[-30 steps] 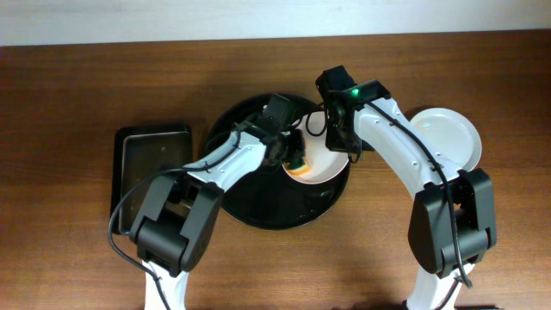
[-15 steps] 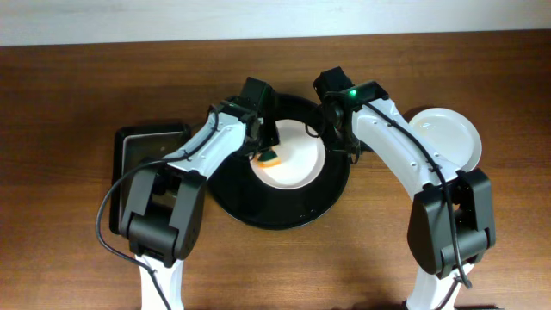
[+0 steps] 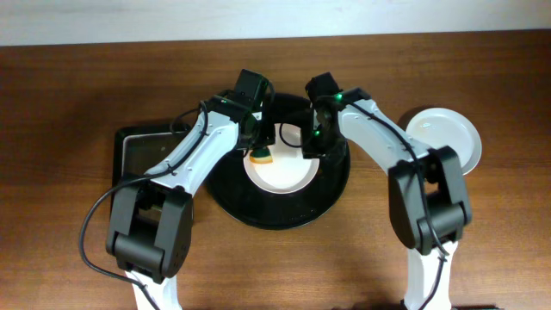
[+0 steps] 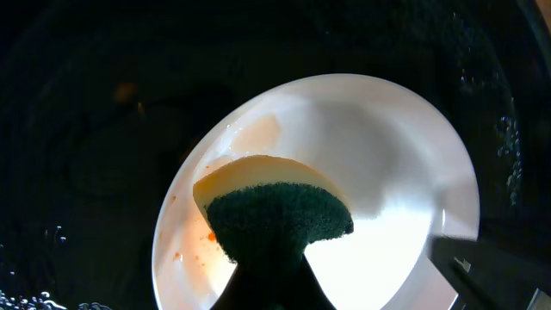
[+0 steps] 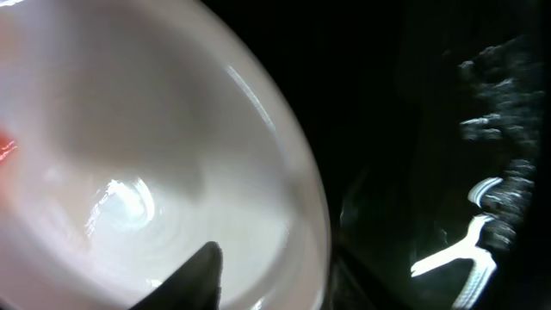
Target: Clean dirty plates on tray and stack at the side
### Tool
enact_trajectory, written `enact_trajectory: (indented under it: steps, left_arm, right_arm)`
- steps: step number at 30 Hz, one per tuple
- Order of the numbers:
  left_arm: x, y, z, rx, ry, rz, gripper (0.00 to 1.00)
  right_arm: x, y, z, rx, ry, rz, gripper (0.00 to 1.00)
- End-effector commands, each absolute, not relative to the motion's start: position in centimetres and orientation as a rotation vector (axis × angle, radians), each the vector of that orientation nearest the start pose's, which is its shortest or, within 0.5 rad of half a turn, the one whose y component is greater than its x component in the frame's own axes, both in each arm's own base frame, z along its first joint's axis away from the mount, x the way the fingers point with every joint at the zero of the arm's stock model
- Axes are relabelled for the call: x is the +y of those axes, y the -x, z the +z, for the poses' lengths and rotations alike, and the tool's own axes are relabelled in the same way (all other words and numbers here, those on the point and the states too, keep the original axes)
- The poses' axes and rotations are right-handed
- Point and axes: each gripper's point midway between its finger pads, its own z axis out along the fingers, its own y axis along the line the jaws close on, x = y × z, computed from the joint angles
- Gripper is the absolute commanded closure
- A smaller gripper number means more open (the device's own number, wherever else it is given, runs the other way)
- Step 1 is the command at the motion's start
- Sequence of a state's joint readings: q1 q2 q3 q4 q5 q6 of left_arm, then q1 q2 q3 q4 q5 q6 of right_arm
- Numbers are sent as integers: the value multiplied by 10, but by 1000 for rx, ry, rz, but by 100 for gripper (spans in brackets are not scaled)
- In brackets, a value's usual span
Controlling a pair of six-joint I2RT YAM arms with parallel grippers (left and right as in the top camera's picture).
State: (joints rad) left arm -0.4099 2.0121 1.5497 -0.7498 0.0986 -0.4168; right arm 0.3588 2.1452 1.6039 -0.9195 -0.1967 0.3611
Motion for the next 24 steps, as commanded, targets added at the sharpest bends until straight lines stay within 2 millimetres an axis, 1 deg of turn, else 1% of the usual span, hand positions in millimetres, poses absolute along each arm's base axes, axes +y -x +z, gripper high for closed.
enact_trajectory:
  steps: [1, 2, 3, 4, 5, 6, 8, 11, 13, 14, 16, 18, 22, 24]
  left_arm:
    - [-200, -427, 87, 2771, -143, -320, 99]
    - [-202, -426, 87, 2770, -158, -318, 99]
    - [-206, -424, 87, 2766, -182, -320, 99]
    - [-210, -423, 87, 2762, -197, -323, 100]
    - [-217, -421, 87, 2753, -237, -326, 99]
    - [-221, -420, 86, 2749, -251, -328, 100]
    - [-228, -417, 81, 2741, -274, -335, 99]
    - [-233, -414, 74, 2732, -289, -342, 99]
    - [-232, -414, 68, 2729, -287, -333, 100]
    - [-232, -413, 62, 2724, -287, -337, 100]
    - [-234, -413, 47, 2712, -292, -347, 99]
    - [-240, -415, 29, 2703, -276, -373, 100]
    - [-265, -419, 12, 2683, -315, -540, 100]
    - [-261, -418, -4, 2711, -308, -507, 100]
  right_arm:
    - [177, -396, 9, 3111, -132, 382, 69]
    - [174, -398, 8, 3109, -145, 382, 77]
    - [170, -399, 8, 3110, -163, 381, 91]
    - [169, -399, 8, 3111, -164, 379, 96]
    - [168, -398, 8, 3116, -165, 376, 96]
    - [166, -397, 8, 3117, -166, 357, 96]
    - [152, -399, 11, 3105, -170, 231, 96]
    - [132, -401, 23, 3075, -167, 51, 96]
    - [124, -401, 28, 3072, -168, -22, 96]
    - [124, -401, 31, 3076, -132, -27, 96]
    - [124, -401, 31, 3075, -125, -28, 96]
    - [126, -400, 31, 3072, -108, -39, 96]
    - [129, -398, 31, 3070, -59, -70, 96]
    - [129, -397, 31, 3070, -48, -100, 96]
